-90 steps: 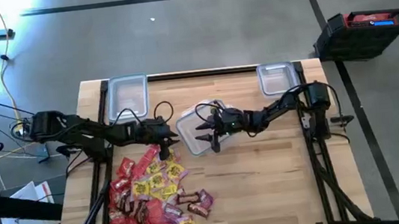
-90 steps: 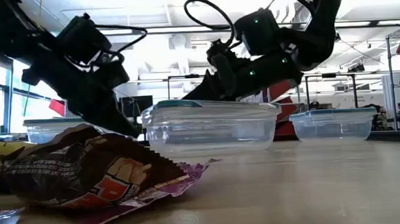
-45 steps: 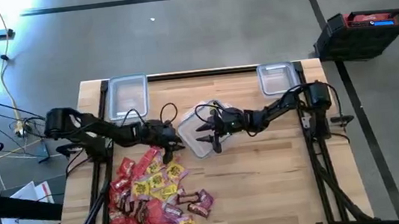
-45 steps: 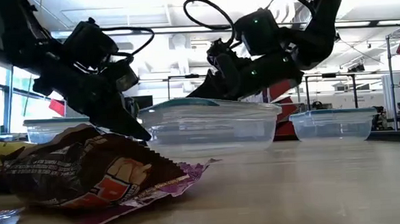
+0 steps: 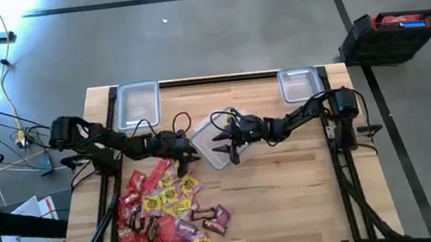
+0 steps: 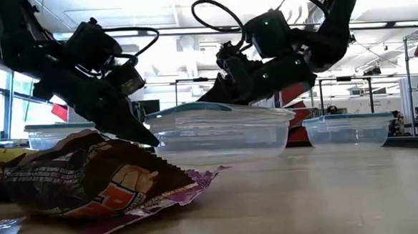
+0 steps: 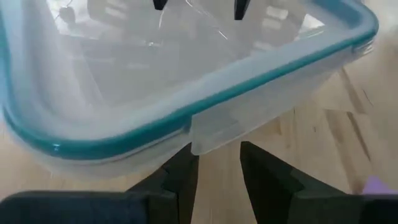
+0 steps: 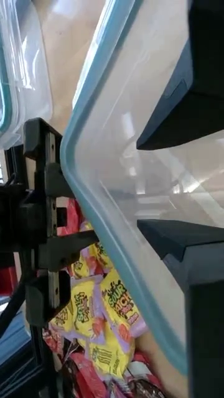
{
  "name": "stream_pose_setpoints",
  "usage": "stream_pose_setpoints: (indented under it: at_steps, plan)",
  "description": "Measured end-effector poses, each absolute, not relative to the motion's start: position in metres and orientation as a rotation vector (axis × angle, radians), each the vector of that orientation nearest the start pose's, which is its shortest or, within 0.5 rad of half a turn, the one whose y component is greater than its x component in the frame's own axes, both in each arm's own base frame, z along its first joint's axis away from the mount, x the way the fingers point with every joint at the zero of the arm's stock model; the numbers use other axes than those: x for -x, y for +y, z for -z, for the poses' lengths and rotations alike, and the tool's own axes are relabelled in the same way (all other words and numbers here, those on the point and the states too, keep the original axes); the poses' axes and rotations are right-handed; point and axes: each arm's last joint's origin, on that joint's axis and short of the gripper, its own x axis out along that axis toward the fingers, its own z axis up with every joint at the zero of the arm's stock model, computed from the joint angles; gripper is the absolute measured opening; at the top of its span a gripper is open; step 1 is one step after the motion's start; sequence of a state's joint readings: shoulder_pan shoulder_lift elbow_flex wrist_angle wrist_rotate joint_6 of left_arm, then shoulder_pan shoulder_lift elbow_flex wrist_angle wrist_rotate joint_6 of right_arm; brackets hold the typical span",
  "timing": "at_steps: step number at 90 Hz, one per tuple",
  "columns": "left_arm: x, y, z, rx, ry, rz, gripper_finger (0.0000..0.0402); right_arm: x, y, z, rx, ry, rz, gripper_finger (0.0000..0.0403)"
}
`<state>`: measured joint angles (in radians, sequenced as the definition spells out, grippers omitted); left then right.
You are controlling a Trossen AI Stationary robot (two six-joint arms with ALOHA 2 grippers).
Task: Sort candy
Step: Open the transparent bin
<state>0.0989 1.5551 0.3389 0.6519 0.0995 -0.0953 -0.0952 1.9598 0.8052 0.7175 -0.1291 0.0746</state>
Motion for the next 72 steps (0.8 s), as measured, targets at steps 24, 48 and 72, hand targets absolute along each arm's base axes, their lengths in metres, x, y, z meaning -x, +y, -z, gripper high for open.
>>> stream_pose_setpoints:
  at_steps: [24,48,72]
  plan:
    - [-0.237,0.025,-0.106,0.128,0.576,-0.034,0.0106,-0.359,-0.03,-0.106,-0.125,0.456,-0.022,0.0162]
    - [-0.238,0.025,-0.109,0.182,0.528,0.049,0.0106,-0.359,-0.029,-0.105,-0.131,0.461,-0.039,0.0162]
    - [-0.241,0.012,-0.113,0.27,0.503,0.18,0.0106,-0.359,-0.028,-0.105,-0.132,0.467,-0.051,0.0162]
